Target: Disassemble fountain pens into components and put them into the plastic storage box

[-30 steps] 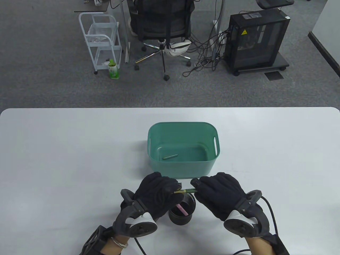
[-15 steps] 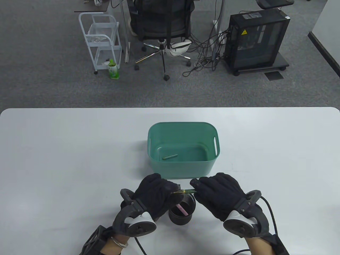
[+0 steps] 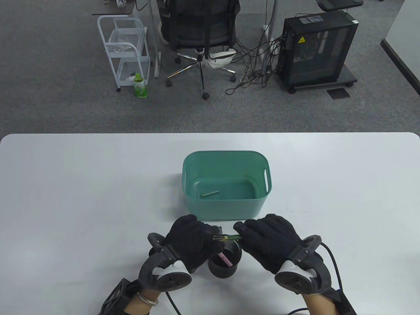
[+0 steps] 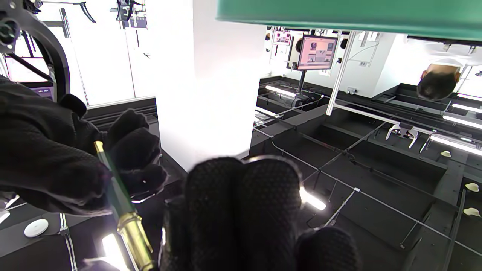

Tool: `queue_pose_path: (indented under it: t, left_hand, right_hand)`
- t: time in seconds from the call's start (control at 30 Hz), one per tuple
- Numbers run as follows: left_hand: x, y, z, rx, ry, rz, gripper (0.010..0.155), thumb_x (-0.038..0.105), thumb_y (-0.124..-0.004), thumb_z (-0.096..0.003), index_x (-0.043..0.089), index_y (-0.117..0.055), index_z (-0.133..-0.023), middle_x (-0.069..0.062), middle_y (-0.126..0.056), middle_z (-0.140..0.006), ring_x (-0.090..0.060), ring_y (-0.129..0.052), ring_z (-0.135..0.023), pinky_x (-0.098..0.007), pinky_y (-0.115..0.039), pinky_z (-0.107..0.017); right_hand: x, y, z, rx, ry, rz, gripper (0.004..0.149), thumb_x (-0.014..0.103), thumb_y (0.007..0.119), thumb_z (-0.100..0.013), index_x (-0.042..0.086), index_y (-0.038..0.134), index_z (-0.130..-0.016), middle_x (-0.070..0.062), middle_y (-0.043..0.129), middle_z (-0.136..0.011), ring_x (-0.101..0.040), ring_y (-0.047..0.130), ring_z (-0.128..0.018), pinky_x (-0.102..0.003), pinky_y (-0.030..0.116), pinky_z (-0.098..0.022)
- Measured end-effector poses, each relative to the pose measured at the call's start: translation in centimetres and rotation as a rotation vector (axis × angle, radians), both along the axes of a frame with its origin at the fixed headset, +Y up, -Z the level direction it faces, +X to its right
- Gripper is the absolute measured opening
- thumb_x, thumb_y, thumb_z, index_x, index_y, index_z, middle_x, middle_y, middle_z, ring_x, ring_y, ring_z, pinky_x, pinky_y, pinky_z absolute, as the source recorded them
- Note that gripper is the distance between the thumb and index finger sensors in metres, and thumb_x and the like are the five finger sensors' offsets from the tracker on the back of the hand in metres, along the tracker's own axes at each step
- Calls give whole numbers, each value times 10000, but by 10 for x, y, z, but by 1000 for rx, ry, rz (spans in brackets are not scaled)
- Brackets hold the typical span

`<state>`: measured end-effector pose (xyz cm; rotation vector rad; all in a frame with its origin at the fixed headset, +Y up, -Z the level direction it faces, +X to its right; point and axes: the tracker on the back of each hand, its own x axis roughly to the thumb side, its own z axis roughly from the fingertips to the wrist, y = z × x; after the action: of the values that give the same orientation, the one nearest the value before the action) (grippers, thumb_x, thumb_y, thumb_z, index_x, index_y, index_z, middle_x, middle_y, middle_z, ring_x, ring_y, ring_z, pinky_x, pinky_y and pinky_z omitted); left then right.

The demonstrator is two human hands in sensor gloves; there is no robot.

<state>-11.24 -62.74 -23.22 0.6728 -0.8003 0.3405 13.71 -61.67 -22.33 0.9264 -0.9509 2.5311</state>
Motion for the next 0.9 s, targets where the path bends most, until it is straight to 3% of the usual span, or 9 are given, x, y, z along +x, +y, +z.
queue_pose_path:
  t: [0.13, 0.23, 0.47, 0.9]
  left_hand:
    - [2, 0, 0, -18, -11, -41, 668, 626, -624, -605, 142, -640, -1065, -62, -889, -970, -252, -904, -847, -528, -598, -792]
    - [3, -1, 1, 0, -3, -49, 668, 588, -670, -614, 135, -563, -1094, -62, -824, -1033, -242, -867, -897, -529, -573, -813]
    - [4, 0, 3, 27, -6, -38, 462, 479, -705, -646, 158, -669, -977, -19, -901, -921, -199, -929, -795, -498, -619, -785]
    - [3, 0, 2, 18, 2, -20, 473, 506, -622, -654, 130, -808, -872, -10, -1015, -742, -192, -1014, -627, -480, -692, -721]
  right_hand:
    - [1, 1, -1, 1, -8, -2, 431, 497, 712, -544, 326, 855, -912, 64, 873, -865, -135, 888, -723, -430, 673, -696]
    - [2, 1, -1, 3, -13, -4, 431, 497, 712, -544, 325, 856, -912, 65, 873, -864, -135, 888, -724, -429, 673, -696]
    - [3, 1, -2, 3, -15, -4, 431, 497, 712, -544, 326, 855, -913, 65, 872, -865, -136, 888, -724, -429, 674, -696]
    - [2, 1, -1, 3, -10, -1, 431, 496, 713, -544, 324, 857, -912, 65, 872, -864, -135, 888, -724, -429, 673, -697]
